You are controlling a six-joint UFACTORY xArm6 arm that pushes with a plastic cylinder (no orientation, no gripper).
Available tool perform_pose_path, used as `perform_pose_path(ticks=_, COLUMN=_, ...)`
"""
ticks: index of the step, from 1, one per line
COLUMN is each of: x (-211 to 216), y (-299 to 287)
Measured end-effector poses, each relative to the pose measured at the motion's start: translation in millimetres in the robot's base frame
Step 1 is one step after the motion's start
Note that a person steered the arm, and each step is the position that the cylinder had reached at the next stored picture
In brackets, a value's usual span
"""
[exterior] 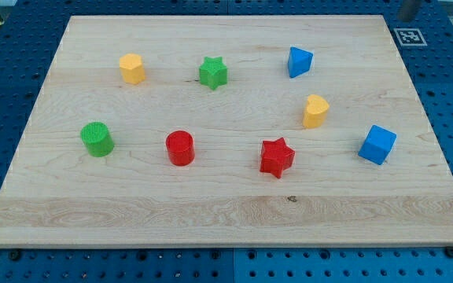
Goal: Point your arm to yellow heart
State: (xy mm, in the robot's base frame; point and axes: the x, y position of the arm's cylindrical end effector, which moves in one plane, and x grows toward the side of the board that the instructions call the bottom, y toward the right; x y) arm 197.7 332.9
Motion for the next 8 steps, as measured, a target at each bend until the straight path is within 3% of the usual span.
perform_pose_path(ticks=1, x=0.6, y=-9.2)
perform_pose_path(ticks=2, x=61.2, y=-36.7)
perform_pose_path(ticks=6, x=108.2, y=-100.8)
perform_pose_path(ticks=7, x=145.7, y=-144.0)
perform_pose_path(ticks=8, x=145.7, y=-146.4)
